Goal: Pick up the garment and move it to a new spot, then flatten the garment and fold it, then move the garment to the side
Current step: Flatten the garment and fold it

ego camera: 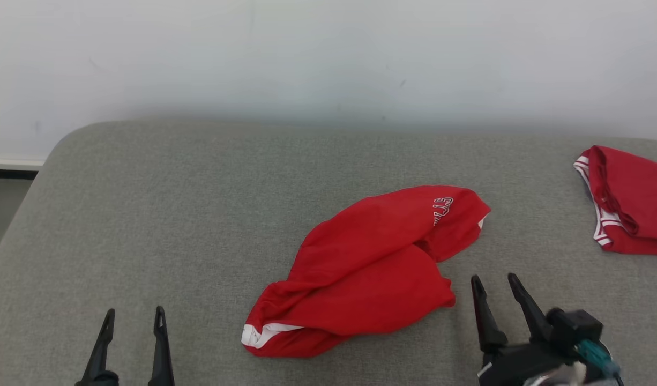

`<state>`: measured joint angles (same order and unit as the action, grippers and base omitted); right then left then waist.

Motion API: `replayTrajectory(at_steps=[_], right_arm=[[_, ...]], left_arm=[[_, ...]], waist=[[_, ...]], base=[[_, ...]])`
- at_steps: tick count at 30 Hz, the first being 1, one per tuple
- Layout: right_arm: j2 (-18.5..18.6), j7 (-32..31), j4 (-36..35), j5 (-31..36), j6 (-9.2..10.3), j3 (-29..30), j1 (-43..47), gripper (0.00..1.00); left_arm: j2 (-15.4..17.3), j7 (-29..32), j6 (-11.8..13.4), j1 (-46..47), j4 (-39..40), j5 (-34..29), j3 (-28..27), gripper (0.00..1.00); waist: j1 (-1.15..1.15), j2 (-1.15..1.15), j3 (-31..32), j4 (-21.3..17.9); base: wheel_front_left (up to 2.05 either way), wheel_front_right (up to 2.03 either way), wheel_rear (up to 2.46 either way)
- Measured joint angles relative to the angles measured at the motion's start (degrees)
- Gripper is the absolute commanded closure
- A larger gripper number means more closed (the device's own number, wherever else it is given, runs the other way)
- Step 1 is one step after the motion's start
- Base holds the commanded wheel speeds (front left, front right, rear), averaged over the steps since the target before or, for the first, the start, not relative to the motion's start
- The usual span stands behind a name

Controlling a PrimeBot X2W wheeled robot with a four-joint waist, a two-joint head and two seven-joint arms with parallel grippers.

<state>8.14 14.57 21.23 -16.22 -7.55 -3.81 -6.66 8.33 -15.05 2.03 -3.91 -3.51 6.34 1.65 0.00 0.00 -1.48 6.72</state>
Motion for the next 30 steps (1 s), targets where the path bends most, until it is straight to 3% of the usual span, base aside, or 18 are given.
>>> replayTrajectory(at_steps=[16,17,18,25,30], right_arm=[[1.3,-0.7,24.8,-5.3,0.00,-7.9,-12.8,0.00],[1.2,-0.6,26.0,-5.8,0.00,-8.5,-13.2,0.21],[1.1,-0.5,26.8,-6.4,0.00,-9.0,-13.5,0.98],[1.3,0.2,28.9,-9.7,-0.01,-11.6,-14.6,1.00],[3.5,0.4,21.7,-10.2,0.00,-9.2,-13.3,1.00]], left_arm=[[-2.0,0.0,-2.6,3.4,-2.9,-0.3,-0.3,0.00],[-2.1,0.0,-2.8,3.5,-3.0,-0.3,-0.3,0.00],[-2.2,0.0,-3.0,3.5,-3.2,-0.5,-0.3,0.00],[-2.8,0.0,-3.5,3.3,-3.9,-0.7,-1.1,0.00],[-3.2,0.0,-4.1,3.1,-4.2,-0.7,-1.4,0.00]], waist=[[0.00,0.00,-2.5,4.1],[0.00,0.00,-2.6,4.4],[0.00,0.00,-2.7,4.6],[0.00,0.00,-2.3,4.0],[0.00,0.00,-1.5,2.3]], base=[[0.00,0.00,0.00],[0.00,0.00,0.00],[0.00,0.00,0.00],[0.00,0.00,0.00],[0.00,0.00,0.00]])
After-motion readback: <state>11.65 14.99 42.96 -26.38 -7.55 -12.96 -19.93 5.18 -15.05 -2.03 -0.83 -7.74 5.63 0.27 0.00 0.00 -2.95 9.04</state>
